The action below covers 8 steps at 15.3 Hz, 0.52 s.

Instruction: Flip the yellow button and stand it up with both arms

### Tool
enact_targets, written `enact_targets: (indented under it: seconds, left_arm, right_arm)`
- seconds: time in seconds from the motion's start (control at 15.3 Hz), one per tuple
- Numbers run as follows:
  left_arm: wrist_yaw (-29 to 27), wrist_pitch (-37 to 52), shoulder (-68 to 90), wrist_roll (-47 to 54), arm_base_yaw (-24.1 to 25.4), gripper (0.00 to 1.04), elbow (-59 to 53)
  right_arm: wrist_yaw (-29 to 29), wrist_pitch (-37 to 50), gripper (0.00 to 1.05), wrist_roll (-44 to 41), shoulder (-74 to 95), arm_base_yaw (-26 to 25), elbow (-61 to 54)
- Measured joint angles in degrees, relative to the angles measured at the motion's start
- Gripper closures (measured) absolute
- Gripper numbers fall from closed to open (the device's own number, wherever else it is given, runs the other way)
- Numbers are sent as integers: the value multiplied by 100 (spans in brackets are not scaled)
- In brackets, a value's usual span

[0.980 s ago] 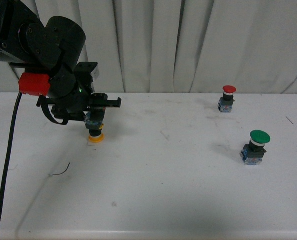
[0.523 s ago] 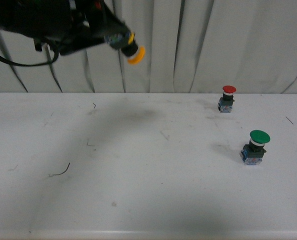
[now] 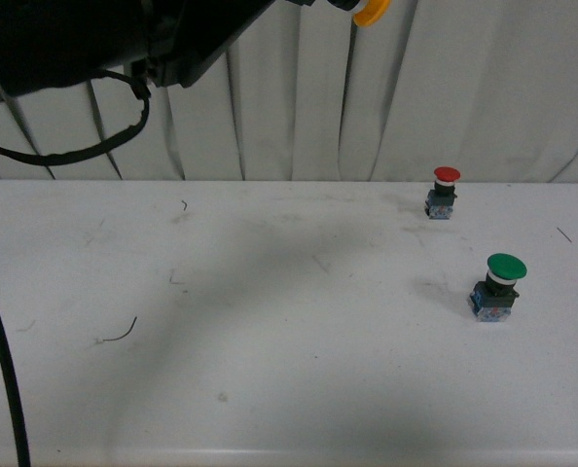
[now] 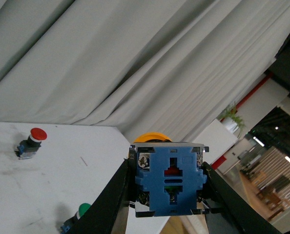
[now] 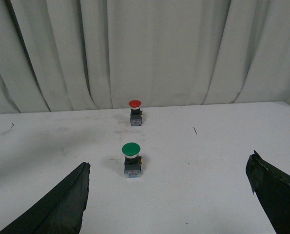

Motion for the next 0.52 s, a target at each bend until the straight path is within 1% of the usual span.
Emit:
enact_targets:
  seconds: [0.13, 0.39, 0.52]
  left_arm:
    - [-76, 487, 483, -476, -199, 69, 101]
    - [-101, 444, 1438, -1567, -535, 70, 315]
    - [-195, 448, 1565, -1943, -699, 70, 457]
  right_arm:
    - [0, 0, 6, 0, 0, 0, 0]
    - [0, 0, 6, 0, 0, 0, 0]
    - [0, 0, 6, 0, 0, 0, 0]
